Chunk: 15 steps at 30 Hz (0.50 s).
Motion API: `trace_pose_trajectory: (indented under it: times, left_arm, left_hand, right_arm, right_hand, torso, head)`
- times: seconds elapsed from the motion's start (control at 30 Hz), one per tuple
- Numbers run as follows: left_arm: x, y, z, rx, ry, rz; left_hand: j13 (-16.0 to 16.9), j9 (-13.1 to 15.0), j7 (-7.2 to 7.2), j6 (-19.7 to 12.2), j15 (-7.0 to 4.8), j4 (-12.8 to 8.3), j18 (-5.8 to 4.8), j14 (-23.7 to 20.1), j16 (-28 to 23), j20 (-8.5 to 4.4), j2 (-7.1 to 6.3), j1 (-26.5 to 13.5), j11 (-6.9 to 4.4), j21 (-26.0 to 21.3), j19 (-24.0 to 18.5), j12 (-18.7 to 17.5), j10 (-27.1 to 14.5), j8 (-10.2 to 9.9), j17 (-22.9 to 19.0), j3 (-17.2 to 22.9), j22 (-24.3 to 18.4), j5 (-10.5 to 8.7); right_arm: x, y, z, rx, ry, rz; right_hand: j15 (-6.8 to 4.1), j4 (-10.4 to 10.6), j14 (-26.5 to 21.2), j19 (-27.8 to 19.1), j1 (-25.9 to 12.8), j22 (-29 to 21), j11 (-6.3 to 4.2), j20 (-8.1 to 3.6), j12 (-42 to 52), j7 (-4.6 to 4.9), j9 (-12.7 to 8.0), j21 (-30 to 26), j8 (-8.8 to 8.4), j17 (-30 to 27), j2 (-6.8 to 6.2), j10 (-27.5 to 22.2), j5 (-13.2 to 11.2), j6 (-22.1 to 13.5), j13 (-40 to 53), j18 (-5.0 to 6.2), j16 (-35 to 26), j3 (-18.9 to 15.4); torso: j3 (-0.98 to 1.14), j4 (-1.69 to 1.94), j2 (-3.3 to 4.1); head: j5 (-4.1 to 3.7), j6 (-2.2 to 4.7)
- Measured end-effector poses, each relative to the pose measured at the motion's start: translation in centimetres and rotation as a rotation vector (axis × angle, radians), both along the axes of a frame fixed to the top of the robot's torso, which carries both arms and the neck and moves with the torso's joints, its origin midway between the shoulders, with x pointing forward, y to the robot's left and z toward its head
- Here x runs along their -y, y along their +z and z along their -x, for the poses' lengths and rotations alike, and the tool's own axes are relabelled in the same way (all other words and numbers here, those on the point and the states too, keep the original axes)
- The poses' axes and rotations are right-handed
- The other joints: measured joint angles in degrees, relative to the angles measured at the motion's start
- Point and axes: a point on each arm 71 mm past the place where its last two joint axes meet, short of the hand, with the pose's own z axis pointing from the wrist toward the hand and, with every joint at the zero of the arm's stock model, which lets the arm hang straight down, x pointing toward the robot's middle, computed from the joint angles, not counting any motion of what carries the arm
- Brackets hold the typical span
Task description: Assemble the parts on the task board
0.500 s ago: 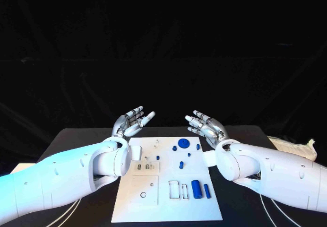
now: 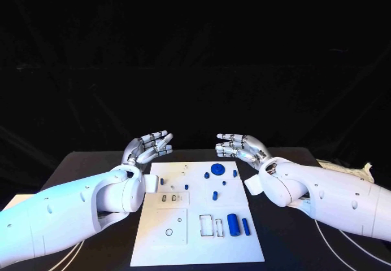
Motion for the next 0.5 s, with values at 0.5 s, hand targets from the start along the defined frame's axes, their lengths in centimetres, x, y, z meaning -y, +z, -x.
trace_pose_trajectory:
  times: [0.5]
  left_arm:
    - [-0.5,1.1,2.0,-0.011,-0.085,0.066]
  left_hand:
    - [0.02,0.07,2.01,11.5,-3.53,-3.24,0.01,10.4,1.83,-3.33,3.2,1.89,-2.64,3.34,12.65,1.36,10.57,1.03,2.65,1.0,0.71,-0.24]
  right_arm:
    - [-0.3,3.0,-1.3,0.327,0.077,0.343]
  right_hand:
    - [-4.32,-4.1,18.67,14.61,1.28,0.62,-3.61,-2.69,0.71,3.19,0.57,4.3,0.88,0.82,-1.41,16.04,0.66,18.63,0.2,2.11,1.65,5.41]
  torso:
    - [-0.91,0.38,3.97]
  head:
    - [-1.28,0.73]
